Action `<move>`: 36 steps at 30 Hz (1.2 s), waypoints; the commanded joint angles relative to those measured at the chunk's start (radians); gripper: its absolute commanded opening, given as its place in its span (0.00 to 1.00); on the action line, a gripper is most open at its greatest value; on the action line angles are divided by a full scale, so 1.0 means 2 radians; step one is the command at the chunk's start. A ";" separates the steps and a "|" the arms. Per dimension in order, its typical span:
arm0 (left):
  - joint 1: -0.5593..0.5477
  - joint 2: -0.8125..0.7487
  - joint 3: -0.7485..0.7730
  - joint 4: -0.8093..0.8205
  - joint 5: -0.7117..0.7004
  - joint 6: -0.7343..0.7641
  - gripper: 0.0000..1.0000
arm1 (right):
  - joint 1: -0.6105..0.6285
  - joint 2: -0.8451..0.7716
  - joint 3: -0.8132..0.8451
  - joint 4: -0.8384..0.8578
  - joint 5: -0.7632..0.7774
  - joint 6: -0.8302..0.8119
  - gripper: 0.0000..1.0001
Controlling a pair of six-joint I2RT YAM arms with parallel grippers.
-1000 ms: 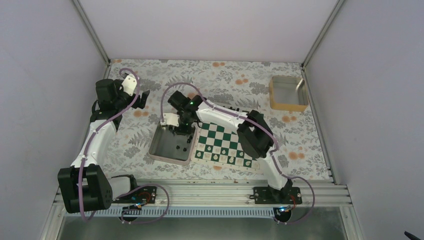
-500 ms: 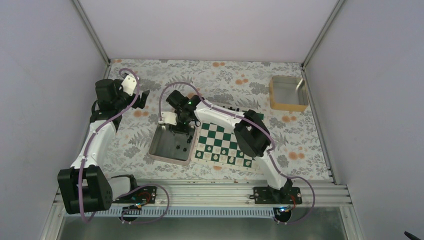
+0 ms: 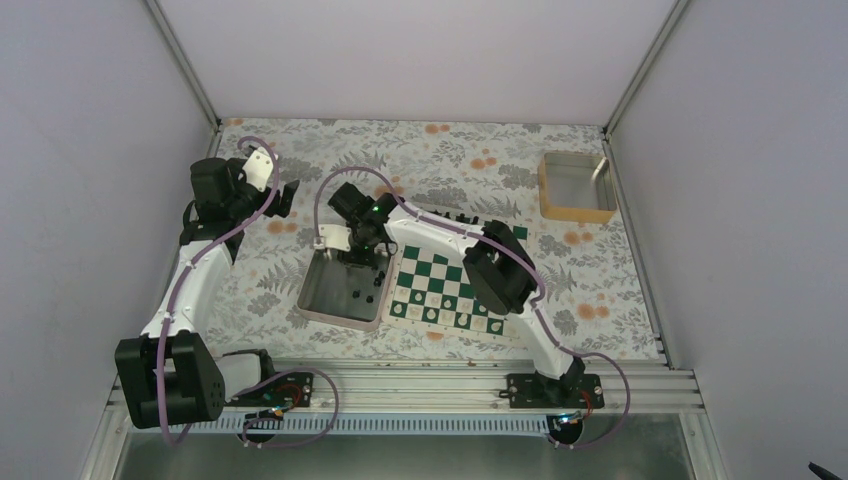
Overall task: Set up the chess pieces on the board
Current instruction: Pick up the chess piece from the storage box.
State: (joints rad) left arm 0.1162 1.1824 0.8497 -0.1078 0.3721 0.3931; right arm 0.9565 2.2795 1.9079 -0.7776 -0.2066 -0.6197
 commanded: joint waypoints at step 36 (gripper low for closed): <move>0.003 -0.004 0.000 0.004 0.008 0.007 1.00 | 0.001 -0.025 0.003 0.020 -0.003 0.009 0.06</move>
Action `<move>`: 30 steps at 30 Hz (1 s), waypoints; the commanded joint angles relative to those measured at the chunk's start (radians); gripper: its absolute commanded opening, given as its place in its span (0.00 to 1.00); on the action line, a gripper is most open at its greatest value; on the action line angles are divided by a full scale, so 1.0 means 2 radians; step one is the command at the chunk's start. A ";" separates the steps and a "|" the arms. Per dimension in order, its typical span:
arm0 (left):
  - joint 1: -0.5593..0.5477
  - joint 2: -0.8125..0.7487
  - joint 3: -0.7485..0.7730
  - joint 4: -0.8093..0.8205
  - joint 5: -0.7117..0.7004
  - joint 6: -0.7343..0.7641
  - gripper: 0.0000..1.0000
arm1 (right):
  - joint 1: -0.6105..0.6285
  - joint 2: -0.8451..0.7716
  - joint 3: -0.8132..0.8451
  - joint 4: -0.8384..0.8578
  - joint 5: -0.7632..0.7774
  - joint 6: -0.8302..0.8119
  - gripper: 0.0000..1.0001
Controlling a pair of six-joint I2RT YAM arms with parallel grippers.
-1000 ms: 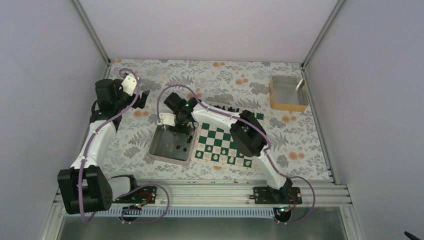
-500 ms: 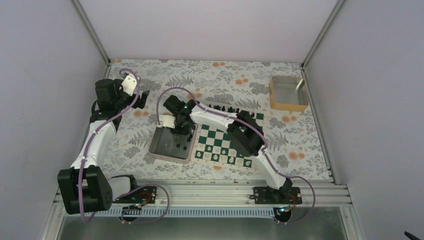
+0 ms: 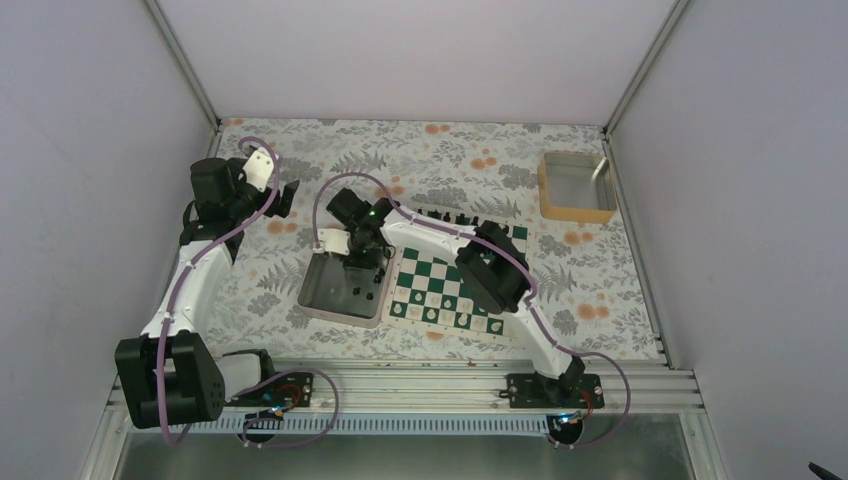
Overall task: Set up the chess pieces on the board
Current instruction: Pick up the chess piece from the storage box, then place the chess piece on the chessboard.
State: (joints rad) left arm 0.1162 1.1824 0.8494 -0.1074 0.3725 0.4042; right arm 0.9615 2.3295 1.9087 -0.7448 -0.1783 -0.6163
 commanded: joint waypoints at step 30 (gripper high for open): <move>0.003 0.004 0.004 0.004 -0.001 0.000 1.00 | -0.256 -0.317 -0.360 0.090 -0.020 0.030 0.07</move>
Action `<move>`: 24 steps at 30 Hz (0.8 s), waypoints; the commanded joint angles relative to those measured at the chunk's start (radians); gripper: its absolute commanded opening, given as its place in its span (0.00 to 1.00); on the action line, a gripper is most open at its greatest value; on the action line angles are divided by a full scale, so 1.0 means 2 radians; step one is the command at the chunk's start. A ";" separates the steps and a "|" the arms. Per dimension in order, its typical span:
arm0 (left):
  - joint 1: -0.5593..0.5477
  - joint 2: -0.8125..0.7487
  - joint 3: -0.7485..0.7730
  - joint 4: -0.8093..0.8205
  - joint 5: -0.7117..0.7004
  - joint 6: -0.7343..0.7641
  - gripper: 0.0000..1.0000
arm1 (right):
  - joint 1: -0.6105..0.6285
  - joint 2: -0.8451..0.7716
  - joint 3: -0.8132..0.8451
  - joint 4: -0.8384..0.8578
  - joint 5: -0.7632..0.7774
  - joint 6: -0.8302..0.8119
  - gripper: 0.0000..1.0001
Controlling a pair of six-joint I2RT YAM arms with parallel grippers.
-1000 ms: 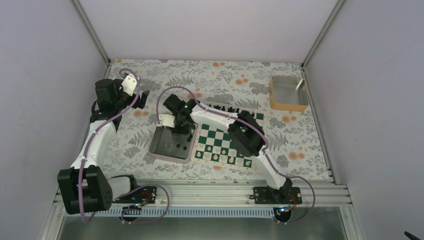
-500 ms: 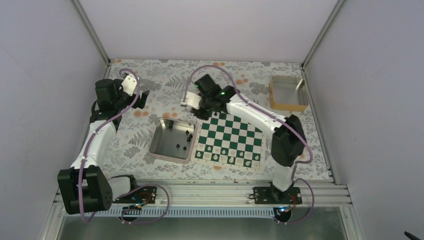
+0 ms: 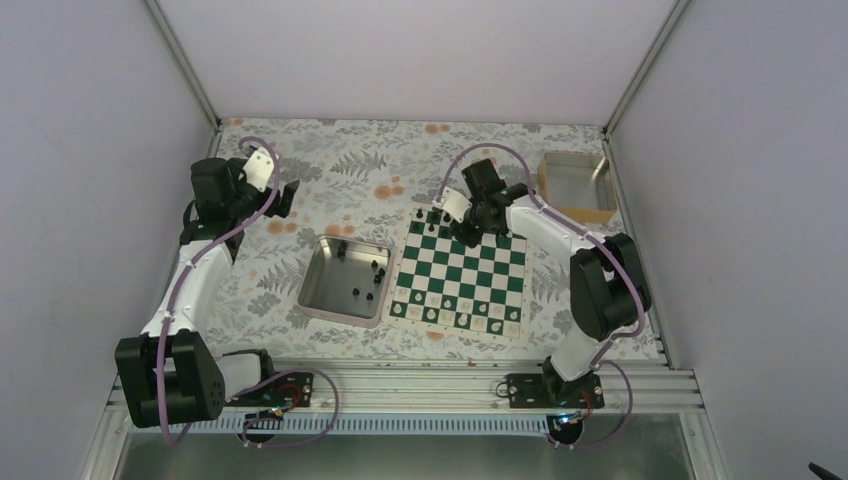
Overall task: Set up the chess pieces on the board
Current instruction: Place the chess piece on the chessboard.
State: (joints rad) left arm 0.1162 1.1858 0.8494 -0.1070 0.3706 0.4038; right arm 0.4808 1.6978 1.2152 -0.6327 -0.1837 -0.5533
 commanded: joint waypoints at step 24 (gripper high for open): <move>0.003 0.004 0.003 0.004 -0.001 0.001 1.00 | -0.050 0.074 -0.011 0.064 -0.018 -0.017 0.08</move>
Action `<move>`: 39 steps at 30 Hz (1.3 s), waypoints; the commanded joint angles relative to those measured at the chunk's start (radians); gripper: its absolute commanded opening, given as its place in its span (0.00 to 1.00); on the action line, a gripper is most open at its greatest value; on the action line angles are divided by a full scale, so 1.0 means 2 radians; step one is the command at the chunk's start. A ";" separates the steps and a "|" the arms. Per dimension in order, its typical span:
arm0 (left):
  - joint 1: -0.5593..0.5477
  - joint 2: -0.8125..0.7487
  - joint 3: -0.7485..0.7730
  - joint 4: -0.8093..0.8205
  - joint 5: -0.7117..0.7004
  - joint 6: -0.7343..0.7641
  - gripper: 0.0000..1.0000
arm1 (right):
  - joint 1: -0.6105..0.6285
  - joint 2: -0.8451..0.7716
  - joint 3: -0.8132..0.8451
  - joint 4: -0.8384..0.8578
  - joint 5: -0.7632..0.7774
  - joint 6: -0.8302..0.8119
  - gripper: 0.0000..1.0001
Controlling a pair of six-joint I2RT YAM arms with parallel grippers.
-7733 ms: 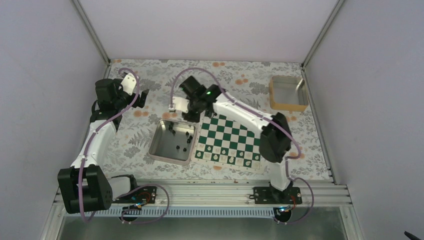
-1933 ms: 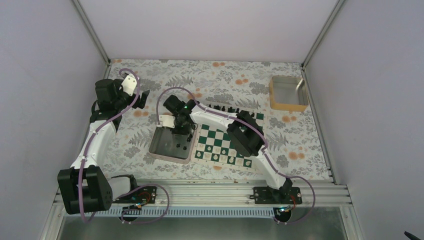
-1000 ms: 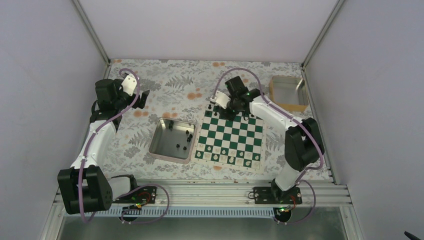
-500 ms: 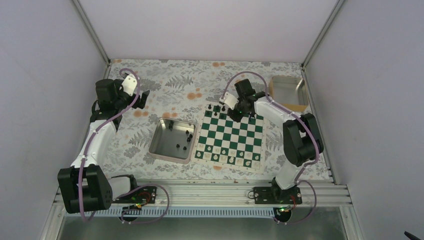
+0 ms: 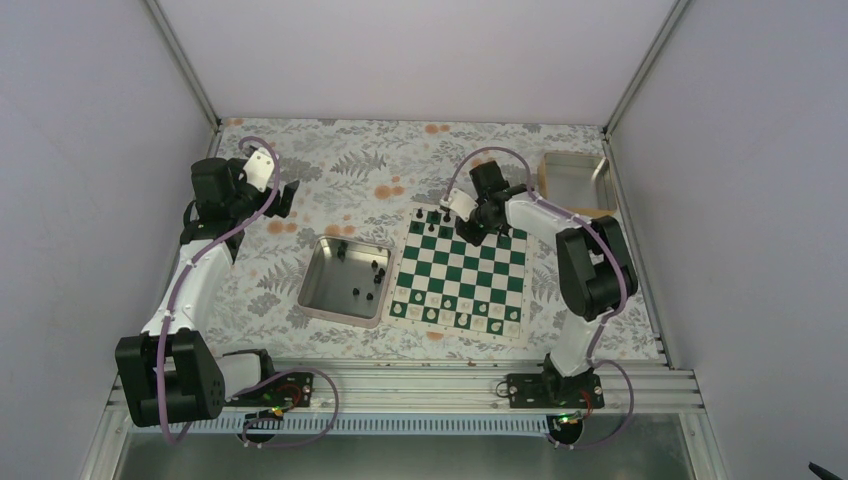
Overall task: Set up the chess pieces on the board
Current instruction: Place the chess piece on the chessboard.
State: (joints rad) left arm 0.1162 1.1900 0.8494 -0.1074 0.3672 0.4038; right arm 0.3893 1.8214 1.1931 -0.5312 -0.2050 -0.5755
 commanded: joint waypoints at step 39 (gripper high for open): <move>0.003 0.001 0.002 0.003 0.006 0.001 1.00 | -0.008 0.037 0.015 0.027 0.014 0.002 0.16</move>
State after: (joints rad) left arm 0.1162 1.1931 0.8494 -0.1074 0.3679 0.4038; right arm 0.3836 1.8984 1.1984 -0.4946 -0.1875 -0.5743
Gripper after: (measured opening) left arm 0.999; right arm 0.150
